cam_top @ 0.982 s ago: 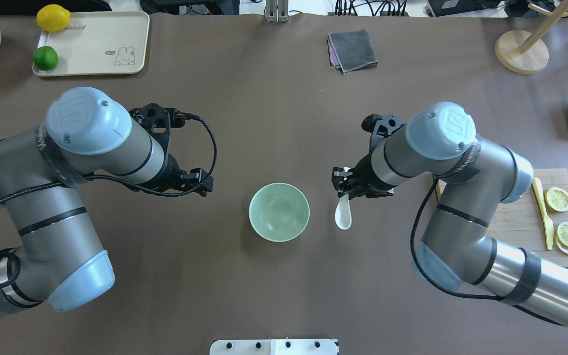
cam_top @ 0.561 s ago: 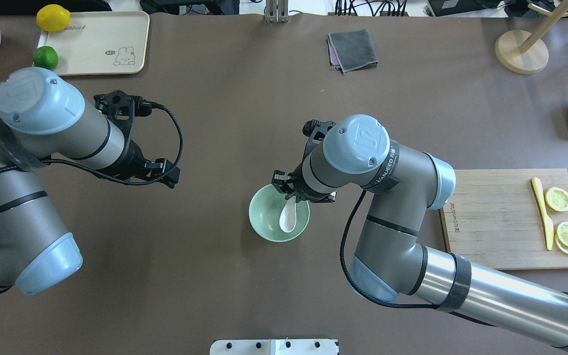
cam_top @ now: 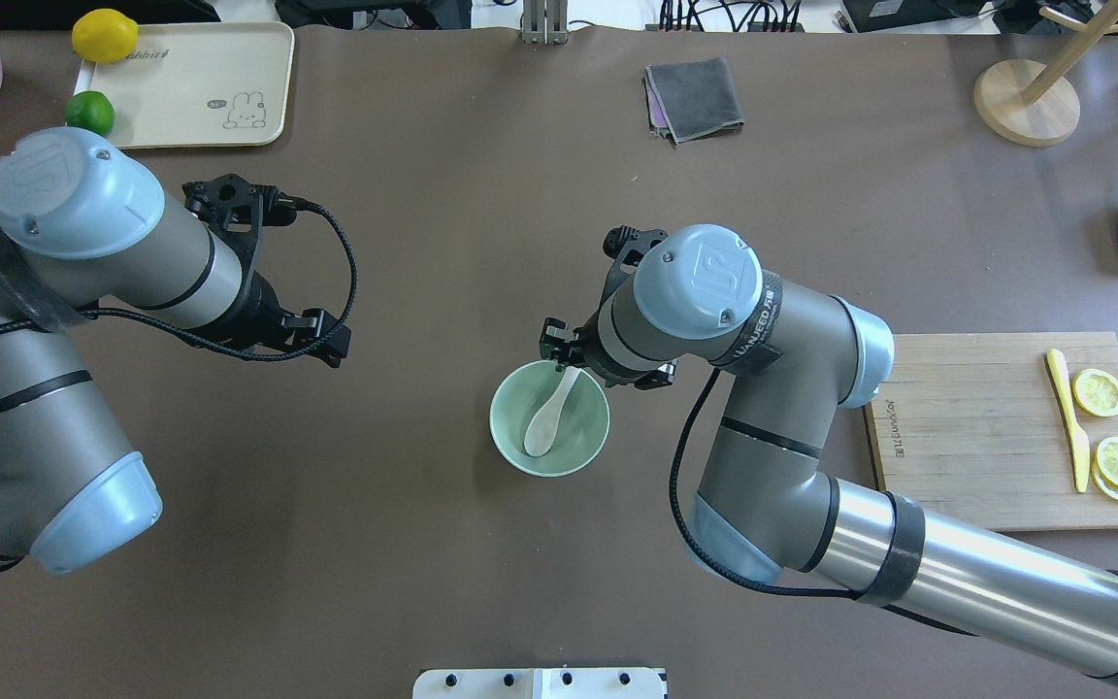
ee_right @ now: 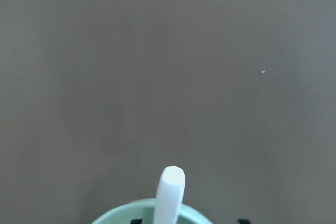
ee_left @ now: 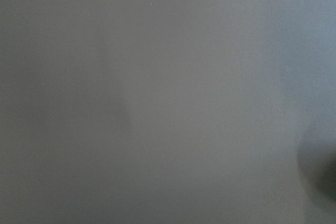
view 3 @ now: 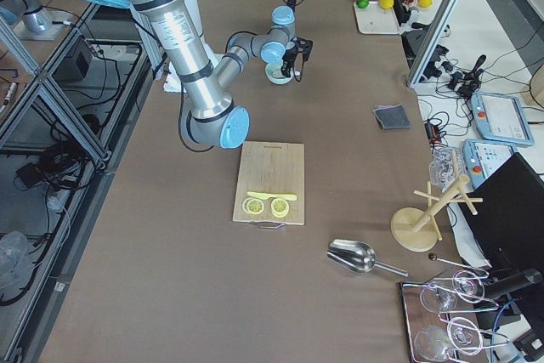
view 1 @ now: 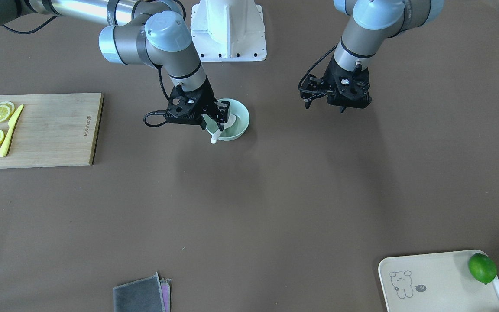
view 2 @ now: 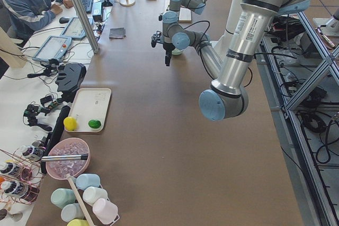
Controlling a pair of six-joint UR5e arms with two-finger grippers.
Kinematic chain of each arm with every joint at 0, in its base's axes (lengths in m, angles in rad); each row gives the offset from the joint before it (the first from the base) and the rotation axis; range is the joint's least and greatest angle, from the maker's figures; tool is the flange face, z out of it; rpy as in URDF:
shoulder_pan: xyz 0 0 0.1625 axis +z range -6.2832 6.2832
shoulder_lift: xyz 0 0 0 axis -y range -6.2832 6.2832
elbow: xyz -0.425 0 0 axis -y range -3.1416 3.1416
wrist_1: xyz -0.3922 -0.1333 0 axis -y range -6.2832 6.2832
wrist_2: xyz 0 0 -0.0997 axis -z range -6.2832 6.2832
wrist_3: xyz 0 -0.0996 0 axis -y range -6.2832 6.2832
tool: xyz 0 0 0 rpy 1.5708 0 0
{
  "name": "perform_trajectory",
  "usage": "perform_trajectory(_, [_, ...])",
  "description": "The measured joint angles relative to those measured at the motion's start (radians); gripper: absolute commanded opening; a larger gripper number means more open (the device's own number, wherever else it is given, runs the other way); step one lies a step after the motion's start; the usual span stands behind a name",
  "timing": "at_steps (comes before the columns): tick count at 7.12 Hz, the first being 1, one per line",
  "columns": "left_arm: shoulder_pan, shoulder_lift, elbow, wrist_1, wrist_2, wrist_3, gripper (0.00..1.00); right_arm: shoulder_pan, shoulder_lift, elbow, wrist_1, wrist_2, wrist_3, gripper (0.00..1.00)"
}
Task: Place spoon in bowl
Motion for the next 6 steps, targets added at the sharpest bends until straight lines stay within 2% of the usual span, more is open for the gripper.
perform_trajectory(1, [-0.018,0.014,-0.002,0.0,-0.006,0.034,0.98,0.048,-0.057,0.032,0.003,0.054,-0.053,1.0])
perform_trajectory(3, [-0.093,0.079,-0.005,-0.001,-0.038,0.153,0.98,0.181,-0.259,0.131,0.012,0.163,-0.281,1.0])
perform_trajectory(6, [-0.3,0.232,-0.006,-0.002,-0.136,0.458,0.98,0.511,-0.551,0.201,0.011,0.416,-0.728,1.0])
